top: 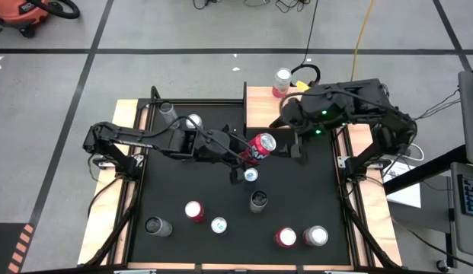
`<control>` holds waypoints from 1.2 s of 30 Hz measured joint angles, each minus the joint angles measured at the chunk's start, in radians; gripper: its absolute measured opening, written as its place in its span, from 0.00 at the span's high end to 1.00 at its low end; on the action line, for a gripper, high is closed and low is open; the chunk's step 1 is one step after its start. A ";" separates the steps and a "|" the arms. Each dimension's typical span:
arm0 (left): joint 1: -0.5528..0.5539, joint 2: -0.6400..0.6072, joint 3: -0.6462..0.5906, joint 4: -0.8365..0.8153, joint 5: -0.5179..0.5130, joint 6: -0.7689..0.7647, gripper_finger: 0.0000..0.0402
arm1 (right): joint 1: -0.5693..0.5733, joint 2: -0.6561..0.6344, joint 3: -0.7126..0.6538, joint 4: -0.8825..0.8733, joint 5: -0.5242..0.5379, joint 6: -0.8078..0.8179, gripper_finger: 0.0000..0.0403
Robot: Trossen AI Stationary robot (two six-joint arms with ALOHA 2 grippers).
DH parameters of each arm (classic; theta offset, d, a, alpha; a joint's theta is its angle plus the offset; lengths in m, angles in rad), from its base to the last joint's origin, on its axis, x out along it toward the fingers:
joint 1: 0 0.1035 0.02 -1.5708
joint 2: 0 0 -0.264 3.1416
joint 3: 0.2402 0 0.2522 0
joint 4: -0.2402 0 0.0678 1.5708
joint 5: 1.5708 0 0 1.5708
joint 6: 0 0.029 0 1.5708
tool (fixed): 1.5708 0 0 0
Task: Place canned beverage on shelf
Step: Put the top red soda can on the shelf
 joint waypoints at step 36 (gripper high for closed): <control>-0.003 0.000 0.000 -0.025 0.005 0.052 0.27 | -0.001 0.116 0.000 -0.070 -0.026 -0.136 0.18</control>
